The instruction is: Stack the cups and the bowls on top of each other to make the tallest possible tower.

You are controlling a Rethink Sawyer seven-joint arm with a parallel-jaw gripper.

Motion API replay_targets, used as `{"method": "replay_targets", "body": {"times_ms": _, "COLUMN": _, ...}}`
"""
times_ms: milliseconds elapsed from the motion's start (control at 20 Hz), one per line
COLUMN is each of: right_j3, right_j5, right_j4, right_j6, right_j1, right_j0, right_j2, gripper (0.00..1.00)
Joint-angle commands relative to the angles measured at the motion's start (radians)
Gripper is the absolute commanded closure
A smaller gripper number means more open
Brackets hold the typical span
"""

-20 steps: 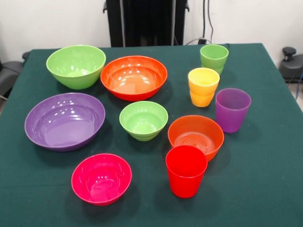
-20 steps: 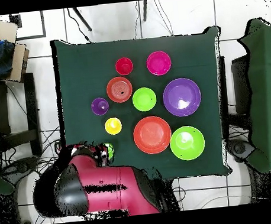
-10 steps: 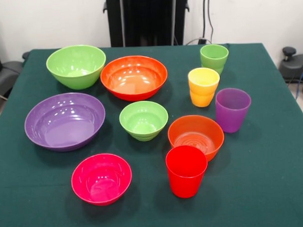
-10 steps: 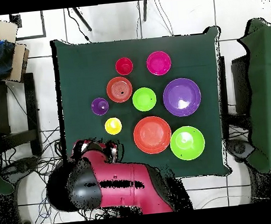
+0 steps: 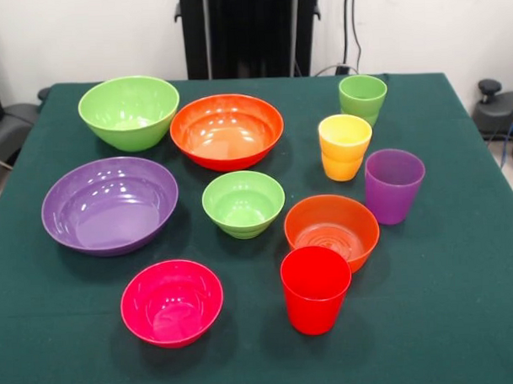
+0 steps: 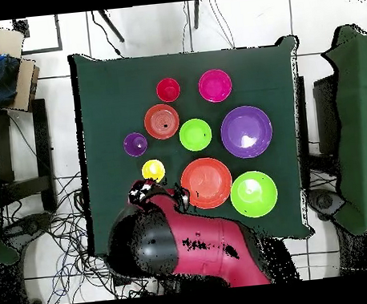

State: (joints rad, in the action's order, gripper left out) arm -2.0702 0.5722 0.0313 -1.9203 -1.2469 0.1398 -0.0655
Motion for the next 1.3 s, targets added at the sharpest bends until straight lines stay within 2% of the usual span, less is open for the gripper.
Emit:
{"method": "replay_targets", "body": {"times_ms": 50, "right_j3": -0.09, "right_j5": -0.041, "right_j4": -0.124, "right_j6": 0.115, "right_j1": 0.034, "right_j0": 0.058, "right_j2": 0.077, "gripper": 0.0}}
{"method": "replay_targets", "body": {"times_ms": 300, "right_j3": -0.124, "right_j5": -0.118, "right_j4": -0.154, "right_j6": 0.116, "right_j1": 0.052, "right_j0": 0.108, "right_j2": 0.109, "gripper": 0.0}}
{"method": "replay_targets", "body": {"times_ms": 650, "right_j3": -0.141, "right_j5": -0.227, "right_j4": -0.198, "right_j6": 0.078, "right_j1": 0.119, "right_j0": 0.165, "right_j2": 0.162, "gripper": 0.0}}
{"method": "replay_targets", "body": {"times_ms": 1300, "right_j3": -0.09, "right_j5": -0.352, "right_j4": -0.305, "right_j6": -0.002, "right_j1": 0.229, "right_j0": 0.17, "right_j2": 0.161, "gripper": 0.0}}
